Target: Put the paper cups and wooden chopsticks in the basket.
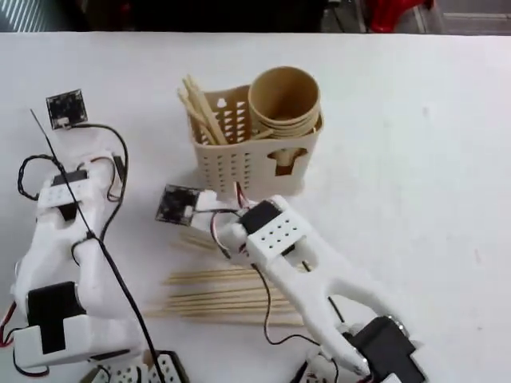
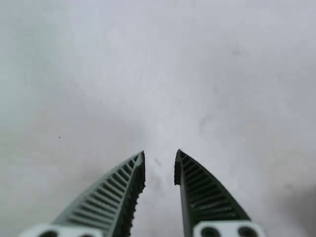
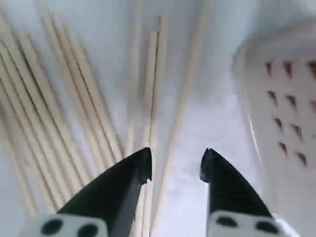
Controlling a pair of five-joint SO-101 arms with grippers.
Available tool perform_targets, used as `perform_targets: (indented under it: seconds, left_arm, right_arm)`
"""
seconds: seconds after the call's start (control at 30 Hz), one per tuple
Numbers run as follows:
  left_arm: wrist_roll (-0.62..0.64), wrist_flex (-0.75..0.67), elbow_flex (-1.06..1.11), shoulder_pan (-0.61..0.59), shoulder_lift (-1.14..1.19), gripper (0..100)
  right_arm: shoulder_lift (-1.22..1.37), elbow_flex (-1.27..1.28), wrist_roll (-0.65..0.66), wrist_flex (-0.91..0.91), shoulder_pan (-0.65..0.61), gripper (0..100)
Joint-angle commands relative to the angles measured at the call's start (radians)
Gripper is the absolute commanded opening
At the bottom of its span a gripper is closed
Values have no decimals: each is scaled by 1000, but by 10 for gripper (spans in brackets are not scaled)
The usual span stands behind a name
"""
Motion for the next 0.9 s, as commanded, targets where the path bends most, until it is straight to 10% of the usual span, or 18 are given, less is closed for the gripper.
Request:
perform_targets:
  seconds: [0.0, 0.87]
  left_arm:
    - [-11, -18, -11, 15, -12, 120]
    - [-11, -17, -9, 30, -12, 120]
  right_arm:
    - [19, -12, -26, -116, 2, 173]
    - [199, 21, -26, -240, 10, 18]
